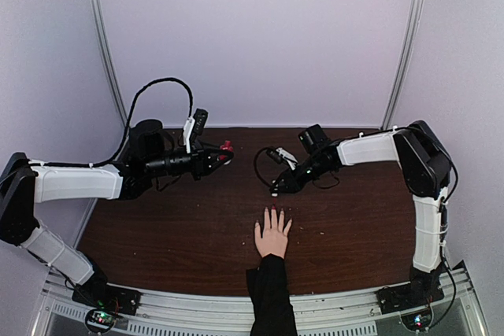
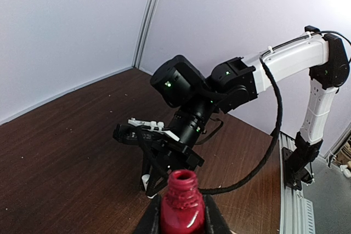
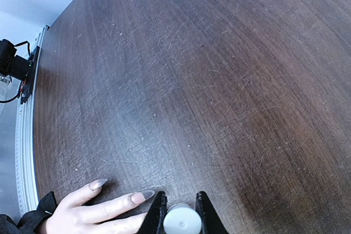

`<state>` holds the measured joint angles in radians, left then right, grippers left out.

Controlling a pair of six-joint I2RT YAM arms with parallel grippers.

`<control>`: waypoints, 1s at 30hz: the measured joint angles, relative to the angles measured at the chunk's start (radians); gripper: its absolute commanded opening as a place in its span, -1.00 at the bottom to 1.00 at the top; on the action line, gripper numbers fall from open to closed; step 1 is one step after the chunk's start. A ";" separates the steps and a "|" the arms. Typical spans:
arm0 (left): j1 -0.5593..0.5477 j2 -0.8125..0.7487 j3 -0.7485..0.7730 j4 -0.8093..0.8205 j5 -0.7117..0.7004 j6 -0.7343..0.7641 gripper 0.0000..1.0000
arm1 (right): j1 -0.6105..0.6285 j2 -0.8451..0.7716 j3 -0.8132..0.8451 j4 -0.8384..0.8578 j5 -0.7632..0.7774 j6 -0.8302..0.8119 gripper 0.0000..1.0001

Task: Paint the nails
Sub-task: Paint the hand on the nail, then remove the excess polish from the bottle rim.

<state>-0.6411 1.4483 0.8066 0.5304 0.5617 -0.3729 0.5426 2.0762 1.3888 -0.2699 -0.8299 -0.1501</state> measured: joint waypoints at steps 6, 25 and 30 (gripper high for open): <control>0.000 0.000 0.000 0.000 0.000 0.000 -1.00 | -0.004 -0.014 0.000 0.010 0.002 0.001 -1.00; -0.014 -0.018 -0.019 -0.011 -0.006 0.032 -1.00 | -0.013 -0.322 -0.036 0.020 0.034 0.037 -1.00; -0.050 -0.051 -0.019 -0.025 -0.009 0.068 -1.00 | -0.013 -0.472 -0.070 0.035 0.045 0.076 -1.00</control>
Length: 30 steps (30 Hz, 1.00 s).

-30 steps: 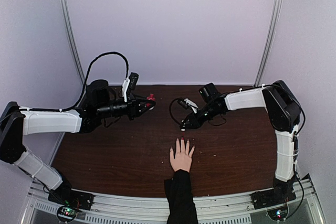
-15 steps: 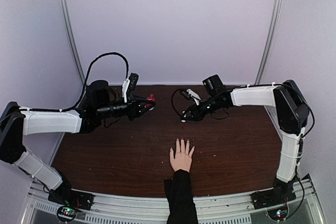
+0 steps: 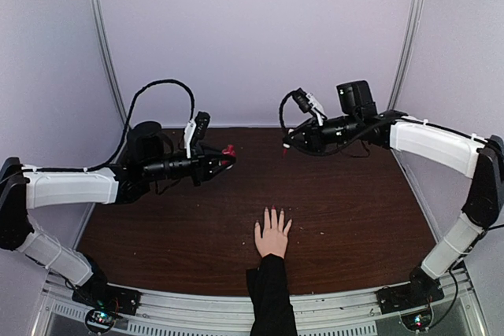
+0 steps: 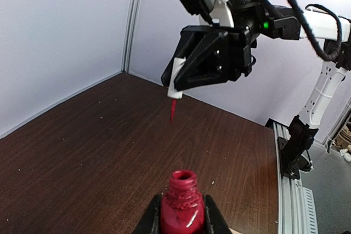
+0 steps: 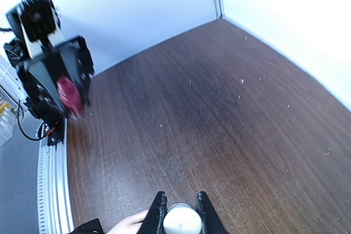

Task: Paint the nails
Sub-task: Remove the excess polish from the bottle rim.

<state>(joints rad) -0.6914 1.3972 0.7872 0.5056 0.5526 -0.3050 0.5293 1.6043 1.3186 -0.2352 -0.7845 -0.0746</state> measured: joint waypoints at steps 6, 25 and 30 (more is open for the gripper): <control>-0.064 -0.042 0.000 -0.043 -0.013 0.062 -1.00 | 0.008 -0.152 -0.028 0.035 -0.004 0.067 -1.00; -0.196 -0.100 0.045 -0.105 0.028 0.158 -1.00 | 0.250 -0.287 -0.030 0.269 -0.098 0.156 -1.00; -0.225 -0.110 0.054 -0.103 0.038 0.165 -1.00 | 0.294 -0.259 -0.029 0.292 -0.100 0.154 -1.00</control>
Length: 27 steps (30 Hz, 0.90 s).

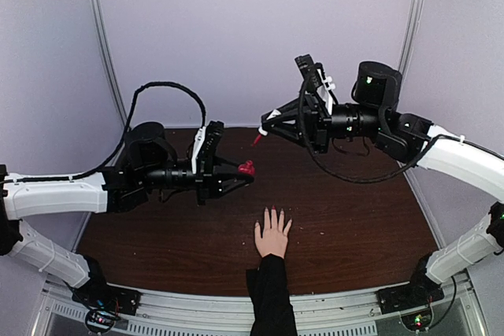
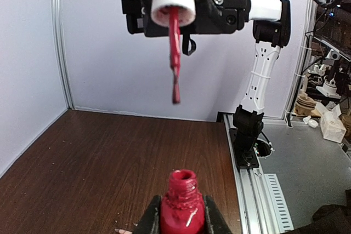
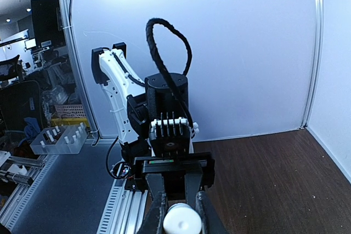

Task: Paint the nails
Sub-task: Remove the excess polish from the bottle rim.

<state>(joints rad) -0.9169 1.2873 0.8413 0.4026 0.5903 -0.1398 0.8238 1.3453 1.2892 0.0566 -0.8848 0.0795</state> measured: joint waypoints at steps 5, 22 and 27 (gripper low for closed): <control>-0.003 -0.005 0.000 0.015 0.000 -0.002 -1.00 | 0.030 0.014 0.000 0.001 -0.002 -0.002 -1.00; -0.003 -0.046 -0.007 0.084 -0.002 -0.038 -1.00 | 0.056 0.014 0.000 0.000 -0.001 -0.028 -1.00; -0.003 -0.046 -0.015 0.085 -0.003 -0.040 -1.00 | 0.058 0.014 0.012 0.000 -0.001 -0.029 -1.00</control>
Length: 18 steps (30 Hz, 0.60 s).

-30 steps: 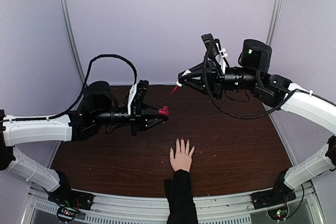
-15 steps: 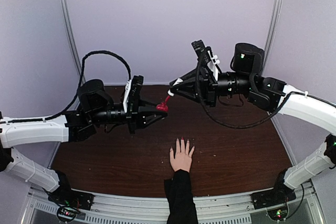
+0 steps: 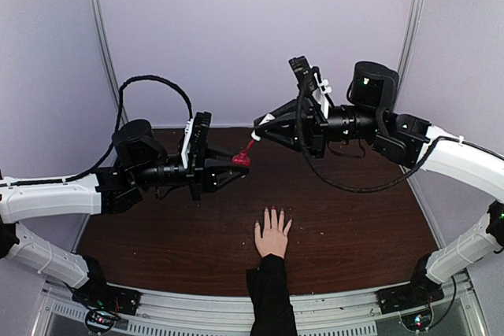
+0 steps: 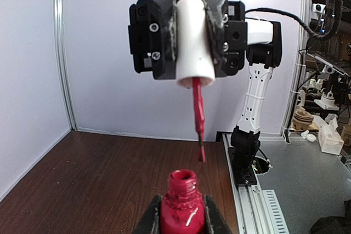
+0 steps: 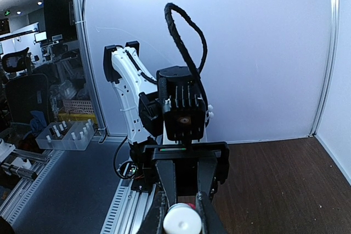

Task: Paint the nails
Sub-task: Remove the excess polish from the bottle rim.

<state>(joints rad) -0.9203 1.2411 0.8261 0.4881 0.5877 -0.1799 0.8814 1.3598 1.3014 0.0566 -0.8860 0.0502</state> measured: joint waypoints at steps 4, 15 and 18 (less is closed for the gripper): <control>0.000 0.000 0.000 0.000 0.000 -0.002 -1.00 | 0.003 0.000 0.018 0.003 0.000 -0.003 -1.00; -0.003 -0.003 0.000 0.000 0.000 -0.006 -1.00 | 0.005 0.032 0.024 -0.002 0.004 -0.025 -1.00; -0.003 -0.008 0.000 0.002 0.000 -0.009 -1.00 | 0.006 0.032 0.024 -0.005 0.005 -0.026 -1.00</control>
<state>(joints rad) -0.9234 1.2331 0.8257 0.4896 0.5877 -0.1890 0.8871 1.3914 1.3251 0.0513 -0.8814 0.0238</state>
